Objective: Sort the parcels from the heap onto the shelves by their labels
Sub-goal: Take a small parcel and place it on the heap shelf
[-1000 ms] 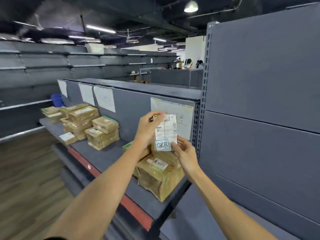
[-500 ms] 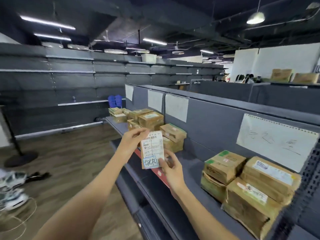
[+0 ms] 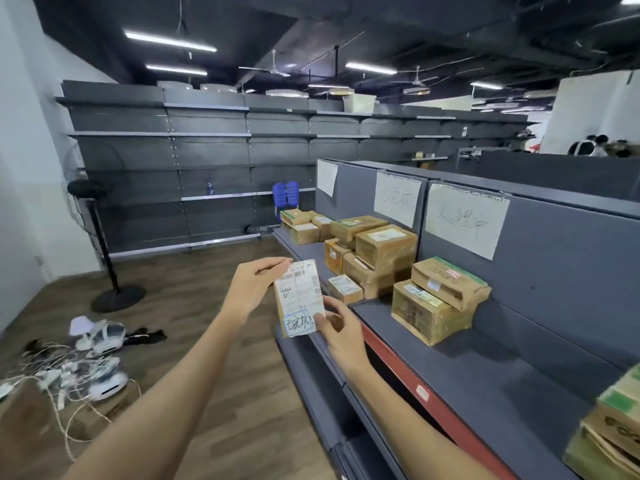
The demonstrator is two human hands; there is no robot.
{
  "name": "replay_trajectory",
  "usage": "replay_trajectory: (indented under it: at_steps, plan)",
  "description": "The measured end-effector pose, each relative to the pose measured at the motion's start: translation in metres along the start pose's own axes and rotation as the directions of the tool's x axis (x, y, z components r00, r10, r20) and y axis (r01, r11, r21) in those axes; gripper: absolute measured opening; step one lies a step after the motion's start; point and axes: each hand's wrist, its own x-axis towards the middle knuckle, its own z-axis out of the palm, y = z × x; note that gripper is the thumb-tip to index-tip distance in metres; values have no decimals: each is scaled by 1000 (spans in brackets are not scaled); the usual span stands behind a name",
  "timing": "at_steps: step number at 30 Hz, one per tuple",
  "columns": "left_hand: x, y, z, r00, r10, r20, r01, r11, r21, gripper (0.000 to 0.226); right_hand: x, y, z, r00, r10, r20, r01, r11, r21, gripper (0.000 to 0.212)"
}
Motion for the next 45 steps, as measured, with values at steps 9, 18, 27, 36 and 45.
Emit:
replay_trajectory:
  at_steps: [9,18,27,36,45]
  plan:
    - [170,-70,7,1000,-16,-5,16,999,32,17,171,58,28,997,40,-69,-37,998,45,24]
    - [310,-163,5,987,-96,129,97,995,-6,17,301,129,53,980,100,-174,-102,995,-2,21]
    - [445,-239,16,921,-156,356,220,964,-147,12,400,157,77,881,159,-445,-187,982,-18,14]
    - [493,-273,108,774,-157,614,331,926,-180,9,416,181,19,710,165,-685,-212,977,16,11]
    - [496,-270,162,666,-183,723,392,910,-131,19,401,198,-10,647,149,-748,-242,970,-17,7]
